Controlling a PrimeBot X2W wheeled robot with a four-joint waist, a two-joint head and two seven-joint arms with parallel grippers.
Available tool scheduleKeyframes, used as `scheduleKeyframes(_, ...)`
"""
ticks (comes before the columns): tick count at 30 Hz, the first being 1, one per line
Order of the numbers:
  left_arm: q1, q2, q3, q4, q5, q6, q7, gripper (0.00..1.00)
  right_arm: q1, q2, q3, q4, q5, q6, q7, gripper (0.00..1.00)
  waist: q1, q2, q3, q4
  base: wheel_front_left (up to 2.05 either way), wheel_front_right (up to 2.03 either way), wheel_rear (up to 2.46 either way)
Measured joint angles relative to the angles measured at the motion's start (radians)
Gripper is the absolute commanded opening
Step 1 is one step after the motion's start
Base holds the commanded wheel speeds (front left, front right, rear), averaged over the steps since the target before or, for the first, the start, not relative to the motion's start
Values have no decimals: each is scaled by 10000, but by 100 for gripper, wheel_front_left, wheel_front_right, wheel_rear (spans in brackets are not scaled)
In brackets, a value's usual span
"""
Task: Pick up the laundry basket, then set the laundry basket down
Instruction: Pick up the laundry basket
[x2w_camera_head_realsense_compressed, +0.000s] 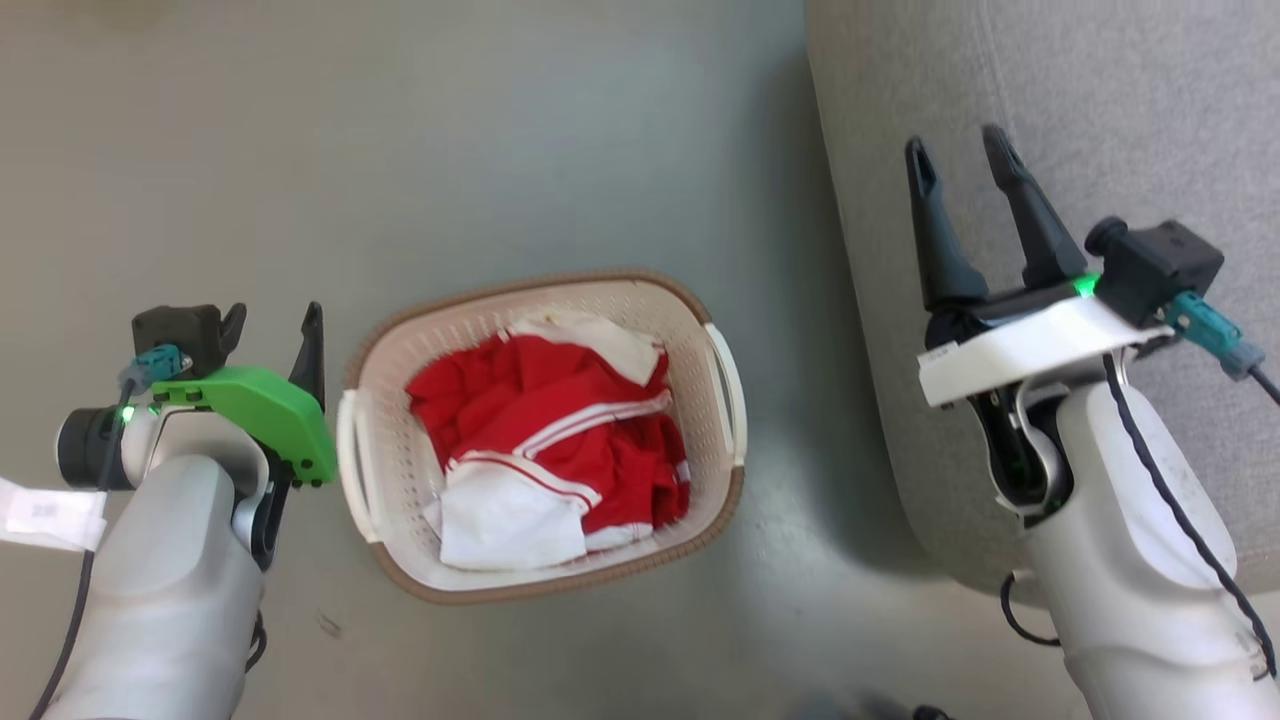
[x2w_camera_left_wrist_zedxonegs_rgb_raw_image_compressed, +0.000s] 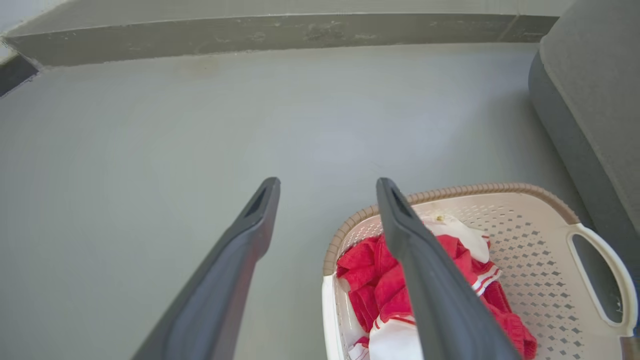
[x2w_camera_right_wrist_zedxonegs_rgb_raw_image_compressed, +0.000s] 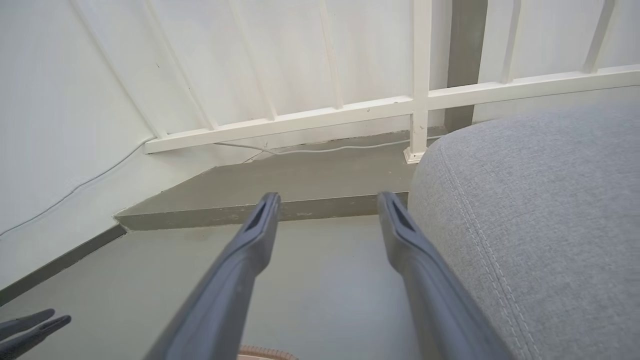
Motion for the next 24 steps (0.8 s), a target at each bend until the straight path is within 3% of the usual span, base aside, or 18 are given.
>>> scheduleKeyframes(13,1452,-303,842,-2878,94,79,2,100,947,0,-374,311,-138,6,0,100,-1,0,-1785,592,0,0,0)
scheduleKeyframes(24,2694,-299,1902,-5338,380,619,2,100,1615,4,-477,326,-259,8,0,100,-1,0,-3098,939,0,0,0)
